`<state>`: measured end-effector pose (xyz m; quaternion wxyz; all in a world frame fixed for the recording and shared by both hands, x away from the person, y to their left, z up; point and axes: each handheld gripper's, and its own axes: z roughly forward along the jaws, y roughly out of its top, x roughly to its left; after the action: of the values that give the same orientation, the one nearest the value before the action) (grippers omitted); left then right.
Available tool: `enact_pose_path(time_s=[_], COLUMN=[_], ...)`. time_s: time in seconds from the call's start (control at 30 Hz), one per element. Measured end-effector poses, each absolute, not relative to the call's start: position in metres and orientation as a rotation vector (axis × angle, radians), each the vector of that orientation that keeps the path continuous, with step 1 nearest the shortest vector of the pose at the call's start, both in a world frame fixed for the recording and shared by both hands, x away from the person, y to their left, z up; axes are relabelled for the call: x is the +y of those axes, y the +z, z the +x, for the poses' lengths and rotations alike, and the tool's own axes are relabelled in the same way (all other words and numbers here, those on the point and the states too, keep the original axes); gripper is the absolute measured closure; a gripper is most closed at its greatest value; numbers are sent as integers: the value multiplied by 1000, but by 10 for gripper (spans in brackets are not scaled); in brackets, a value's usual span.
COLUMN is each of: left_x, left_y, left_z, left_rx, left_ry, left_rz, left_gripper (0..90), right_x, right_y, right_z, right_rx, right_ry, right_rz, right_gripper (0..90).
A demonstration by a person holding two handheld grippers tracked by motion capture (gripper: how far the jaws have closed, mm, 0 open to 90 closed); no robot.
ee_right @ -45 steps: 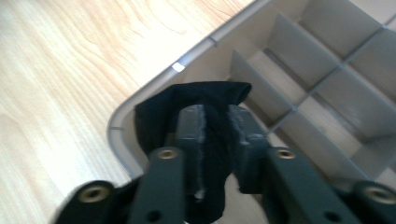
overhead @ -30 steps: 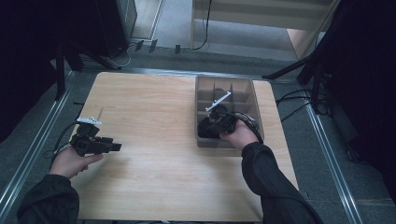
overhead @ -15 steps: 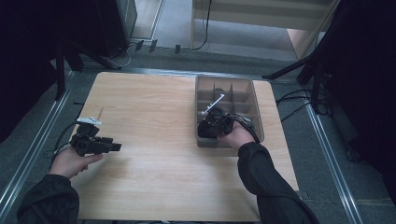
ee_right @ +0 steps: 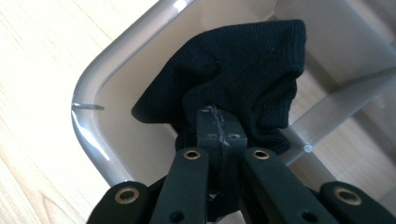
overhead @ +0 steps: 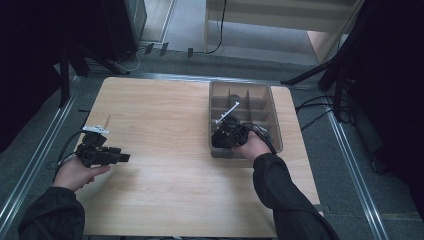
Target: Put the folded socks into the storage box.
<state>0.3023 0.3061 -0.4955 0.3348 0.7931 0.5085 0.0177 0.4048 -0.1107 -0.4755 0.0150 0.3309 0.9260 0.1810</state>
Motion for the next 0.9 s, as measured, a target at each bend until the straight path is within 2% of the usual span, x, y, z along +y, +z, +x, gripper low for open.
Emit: enact_pose_path(time_s=[0.43, 0.77, 0.9], left_x=[305, 309, 309], left_y=[-494, -496, -496], left_z=[301, 302, 302], left_rx=[1323, 1331, 1335], left_ry=[52, 48, 48], left_rz=[2071, 2068, 2066], left_gripper=[435, 435, 436], right_x=[-121, -128, -120], right_y=[-436, -454, -457], right_z=[408, 433, 429], right_rx=[2797, 2677, 2704], right_ry=[699, 737, 759], right_rz=[1028, 1149, 1111], right_gripper=[899, 900, 900])
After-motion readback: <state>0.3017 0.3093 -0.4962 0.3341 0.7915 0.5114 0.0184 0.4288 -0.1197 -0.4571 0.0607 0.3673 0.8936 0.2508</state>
